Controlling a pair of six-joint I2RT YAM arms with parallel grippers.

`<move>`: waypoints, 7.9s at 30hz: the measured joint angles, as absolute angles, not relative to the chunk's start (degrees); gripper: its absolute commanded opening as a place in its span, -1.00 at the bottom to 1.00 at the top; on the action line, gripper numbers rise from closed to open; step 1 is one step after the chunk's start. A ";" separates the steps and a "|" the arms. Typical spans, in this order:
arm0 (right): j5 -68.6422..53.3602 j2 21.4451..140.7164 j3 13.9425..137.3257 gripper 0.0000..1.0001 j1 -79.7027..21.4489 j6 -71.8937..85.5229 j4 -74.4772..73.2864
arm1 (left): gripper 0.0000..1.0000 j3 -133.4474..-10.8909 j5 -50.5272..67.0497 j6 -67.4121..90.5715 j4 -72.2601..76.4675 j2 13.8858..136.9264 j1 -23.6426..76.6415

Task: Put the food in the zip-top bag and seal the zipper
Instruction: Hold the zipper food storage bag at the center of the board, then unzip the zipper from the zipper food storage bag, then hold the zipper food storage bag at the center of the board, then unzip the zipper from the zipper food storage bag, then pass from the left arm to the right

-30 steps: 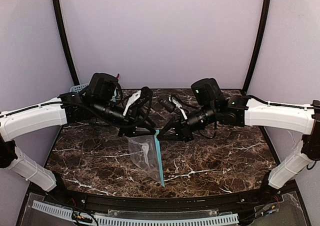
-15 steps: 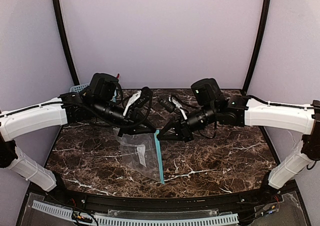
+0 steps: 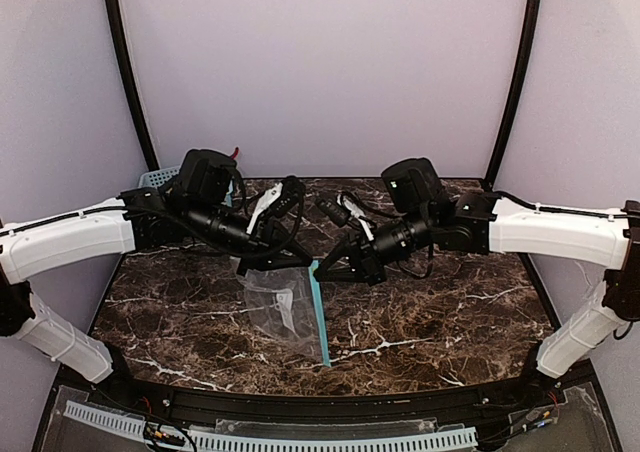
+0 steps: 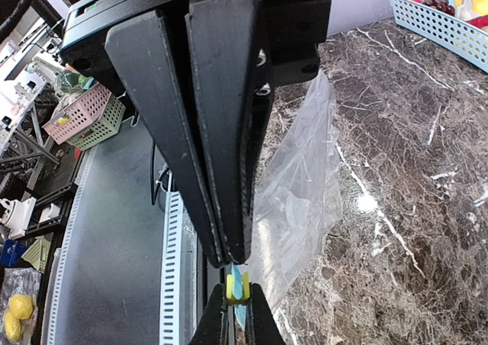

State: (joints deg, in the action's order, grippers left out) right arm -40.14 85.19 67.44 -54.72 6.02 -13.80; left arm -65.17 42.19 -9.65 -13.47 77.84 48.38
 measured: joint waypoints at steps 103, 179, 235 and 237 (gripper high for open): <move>-38.68 83.88 62.52 -1.00 -54.76 7.73 -9.43 | -0.99 -60.75 43.40 -1.78 -5.21 77.87 46.44; -34.89 84.64 52.34 -1.00 -57.12 14.06 -2.79 | -0.99 -57.56 39.53 5.10 -0.82 70.43 33.19; -19.31 77.32 50.61 -0.10 -58.24 16.88 3.01 | -0.99 -59.22 62.89 1.91 -0.58 75.42 35.33; -19.51 78.00 50.70 -0.12 -58.24 16.56 3.03 | -0.99 -59.22 63.05 1.91 -0.58 75.44 35.38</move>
State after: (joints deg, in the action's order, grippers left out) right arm -19.51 78.00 50.70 -58.24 16.56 3.03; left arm -59.22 63.05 1.91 -0.58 75.44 35.38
